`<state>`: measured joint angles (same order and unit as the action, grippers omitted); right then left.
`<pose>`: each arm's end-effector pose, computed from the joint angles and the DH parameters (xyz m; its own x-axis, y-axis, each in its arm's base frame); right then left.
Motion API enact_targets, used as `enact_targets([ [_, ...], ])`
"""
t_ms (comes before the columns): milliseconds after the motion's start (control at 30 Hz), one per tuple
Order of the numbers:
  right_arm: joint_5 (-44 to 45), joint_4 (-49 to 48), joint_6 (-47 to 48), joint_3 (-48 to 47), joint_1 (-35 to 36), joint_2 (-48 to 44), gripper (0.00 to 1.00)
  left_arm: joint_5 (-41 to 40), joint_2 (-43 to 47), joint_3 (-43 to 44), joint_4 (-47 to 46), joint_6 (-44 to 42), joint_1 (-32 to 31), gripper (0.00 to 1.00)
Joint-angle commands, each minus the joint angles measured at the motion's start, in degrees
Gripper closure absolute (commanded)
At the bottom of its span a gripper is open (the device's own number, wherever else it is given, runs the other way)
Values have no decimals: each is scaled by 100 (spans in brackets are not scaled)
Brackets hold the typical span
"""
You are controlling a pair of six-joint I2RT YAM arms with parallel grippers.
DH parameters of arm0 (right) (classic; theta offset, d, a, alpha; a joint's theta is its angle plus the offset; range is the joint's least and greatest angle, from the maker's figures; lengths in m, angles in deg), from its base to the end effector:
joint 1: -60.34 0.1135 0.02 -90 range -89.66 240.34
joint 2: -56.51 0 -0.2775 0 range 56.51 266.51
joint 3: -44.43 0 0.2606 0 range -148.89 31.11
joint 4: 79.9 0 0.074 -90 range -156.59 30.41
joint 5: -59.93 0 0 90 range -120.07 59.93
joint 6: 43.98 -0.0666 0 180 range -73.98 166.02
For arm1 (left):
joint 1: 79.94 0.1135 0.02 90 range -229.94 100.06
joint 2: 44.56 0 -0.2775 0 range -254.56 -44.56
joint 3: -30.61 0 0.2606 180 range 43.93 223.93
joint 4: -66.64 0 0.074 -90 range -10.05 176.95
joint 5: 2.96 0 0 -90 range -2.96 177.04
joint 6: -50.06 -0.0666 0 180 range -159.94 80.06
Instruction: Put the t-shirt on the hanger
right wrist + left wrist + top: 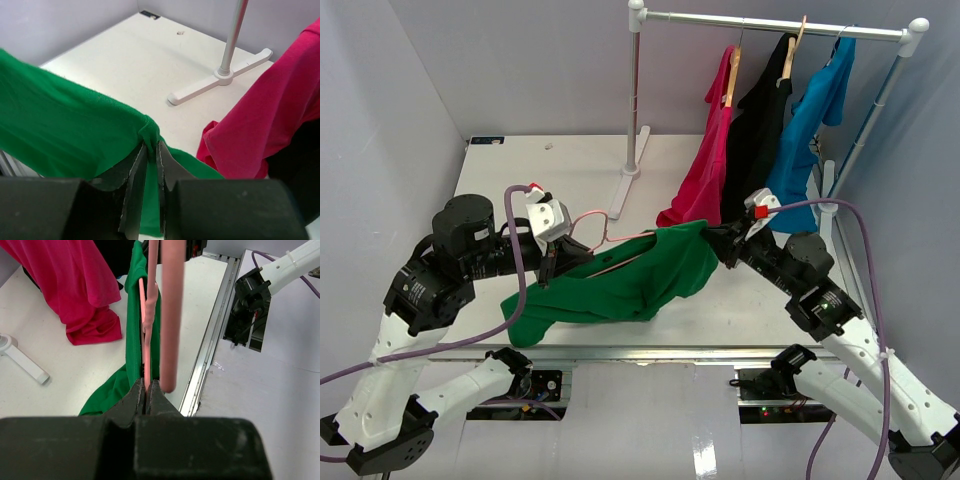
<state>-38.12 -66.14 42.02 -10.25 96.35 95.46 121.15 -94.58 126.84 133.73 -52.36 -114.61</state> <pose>0.1522 0.1221 0.3634 -0.0208 0.0703 -0.9973 -0.6956 0.7155 0.0649 0.0961 -0.1119 0.4682 -0.0923 0.2804 -0.9555 0.9438 0.3303 0.0058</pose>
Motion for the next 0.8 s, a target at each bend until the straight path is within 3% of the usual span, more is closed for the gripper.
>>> enact_targets([
  [0, 1, -54, 129, 37, -33, -234, 92, 182, 127, 129, -177, -29, -4, 100],
  [267, 993, -54, -294, 399, -58, -435, 92, 0, 133, 128, -280, 48, -5, 100],
  [433, 846, -51, -276, 304, -85, -249, 92, 79, 133, 40, -324, 47, -4, 100],
  [500, 434, 231, -134, 151, -87, -319, 84, 151, 142, -45, -362, 28, -4, 100],
  [633, -178, 939, 302, -649, -93, -588, 50, 283, 150, -309, -477, 4, -4, 100],
  [767, -416, 1872, 720, -1425, -85, -739, 40, 509, 94, -478, -617, -18, -4, 100],
])
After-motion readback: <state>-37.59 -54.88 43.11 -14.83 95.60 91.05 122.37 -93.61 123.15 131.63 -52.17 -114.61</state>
